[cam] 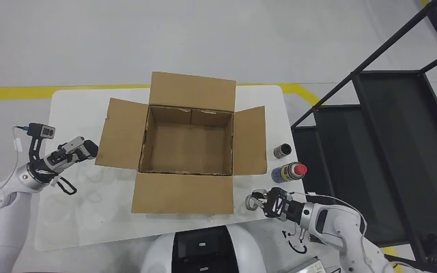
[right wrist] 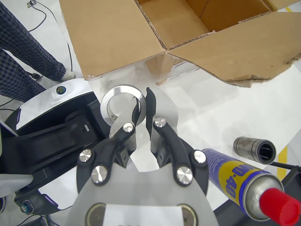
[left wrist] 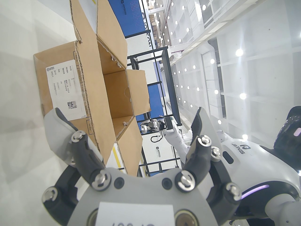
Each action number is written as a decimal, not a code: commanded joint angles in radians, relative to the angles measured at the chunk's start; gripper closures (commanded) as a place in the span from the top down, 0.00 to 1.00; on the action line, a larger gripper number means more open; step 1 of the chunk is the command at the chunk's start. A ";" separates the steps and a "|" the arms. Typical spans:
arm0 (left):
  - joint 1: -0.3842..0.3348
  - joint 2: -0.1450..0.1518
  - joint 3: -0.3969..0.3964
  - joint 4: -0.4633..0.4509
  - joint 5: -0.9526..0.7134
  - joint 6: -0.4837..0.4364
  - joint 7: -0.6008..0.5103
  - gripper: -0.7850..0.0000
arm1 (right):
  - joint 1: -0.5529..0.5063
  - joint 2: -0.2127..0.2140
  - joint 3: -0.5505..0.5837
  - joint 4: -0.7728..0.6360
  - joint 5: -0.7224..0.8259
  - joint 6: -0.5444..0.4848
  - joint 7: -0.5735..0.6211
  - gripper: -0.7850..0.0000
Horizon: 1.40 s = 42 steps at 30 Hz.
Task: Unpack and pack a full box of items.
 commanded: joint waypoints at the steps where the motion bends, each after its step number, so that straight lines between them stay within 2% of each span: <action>1: 0.000 0.000 0.000 0.000 0.000 0.000 0.000 1.00 | 0.000 0.000 0.000 0.000 0.000 0.000 0.000 0.00; 14: 0.000 0.000 0.000 0.000 0.000 0.000 0.000 1.00 | 0.007 0.000 -0.007 -0.002 -0.002 0.009 -0.002 0.00; 21: 0.000 0.000 0.000 0.000 0.000 0.000 0.000 1.00 | 0.055 0.008 -0.064 -0.133 -0.087 -0.054 -0.004 0.00; 27: 0.000 0.000 0.000 0.000 0.000 0.000 0.000 1.00 | 0.103 0.011 -0.114 -0.230 -0.088 -0.058 0.019 0.00; 35: 0.000 0.000 0.000 0.000 0.000 0.000 0.000 1.00 | 0.273 0.003 -0.242 -0.215 -0.018 -0.028 0.117 0.00; 42: 0.000 0.000 0.000 0.000 0.000 0.000 0.000 1.00 | 0.460 -0.020 -0.375 -0.101 0.050 0.107 0.222 0.00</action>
